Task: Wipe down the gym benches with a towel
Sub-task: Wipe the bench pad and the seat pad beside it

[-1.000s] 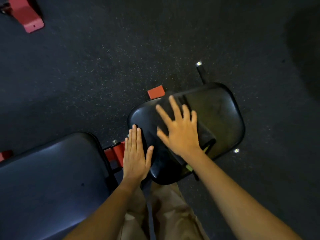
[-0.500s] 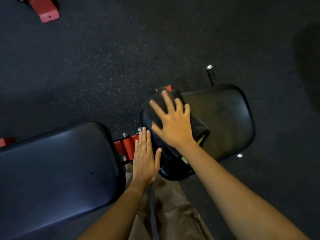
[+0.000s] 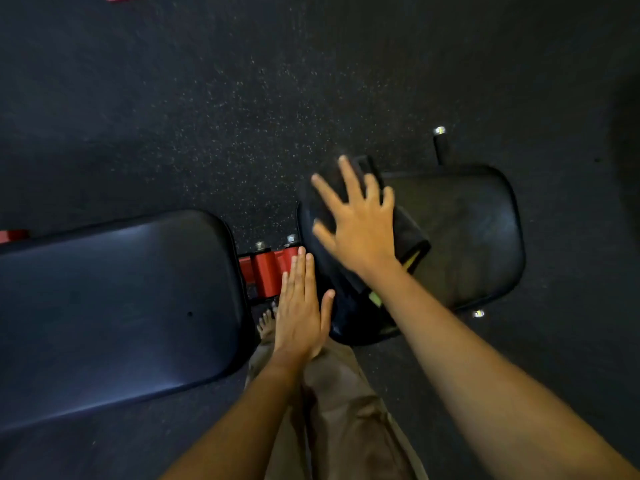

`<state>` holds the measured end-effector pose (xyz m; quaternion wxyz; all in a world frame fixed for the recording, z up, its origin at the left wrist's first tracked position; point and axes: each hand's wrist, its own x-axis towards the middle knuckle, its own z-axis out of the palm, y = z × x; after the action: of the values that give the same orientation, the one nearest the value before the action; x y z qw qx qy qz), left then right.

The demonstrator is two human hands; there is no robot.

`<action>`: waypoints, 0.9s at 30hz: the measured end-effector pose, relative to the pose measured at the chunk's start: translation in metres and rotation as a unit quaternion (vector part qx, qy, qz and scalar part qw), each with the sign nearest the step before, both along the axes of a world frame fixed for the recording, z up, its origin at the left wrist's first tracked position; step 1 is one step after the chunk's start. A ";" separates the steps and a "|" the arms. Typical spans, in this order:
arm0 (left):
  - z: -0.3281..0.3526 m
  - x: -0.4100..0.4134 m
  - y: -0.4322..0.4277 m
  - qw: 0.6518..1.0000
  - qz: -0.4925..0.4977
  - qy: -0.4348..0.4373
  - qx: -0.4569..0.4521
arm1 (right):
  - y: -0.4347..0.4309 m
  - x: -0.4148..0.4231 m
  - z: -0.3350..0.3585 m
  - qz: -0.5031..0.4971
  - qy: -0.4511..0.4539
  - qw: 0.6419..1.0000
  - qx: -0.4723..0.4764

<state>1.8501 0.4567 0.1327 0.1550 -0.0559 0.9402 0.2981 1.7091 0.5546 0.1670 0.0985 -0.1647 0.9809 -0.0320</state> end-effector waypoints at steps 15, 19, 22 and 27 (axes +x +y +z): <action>0.003 0.008 0.008 0.997 -0.034 0.035 0.052 | 0.054 0.098 0.002 -0.109 0.040 0.993 -0.009; 0.006 0.015 0.007 0.998 -0.048 0.019 0.046 | 0.091 0.167 -0.002 -0.061 0.052 0.996 -0.032; 0.009 0.019 0.006 0.997 -0.064 0.021 0.038 | 0.122 0.160 -0.001 -0.261 0.044 0.963 -0.049; 0.010 0.014 0.017 0.996 -0.070 0.032 0.042 | 0.106 0.086 0.011 -0.410 0.018 0.911 -0.047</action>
<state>1.8638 0.4736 0.1427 0.1471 0.0265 0.9329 0.3276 1.7954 0.6606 0.1777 0.0508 0.2466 0.9612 -0.1127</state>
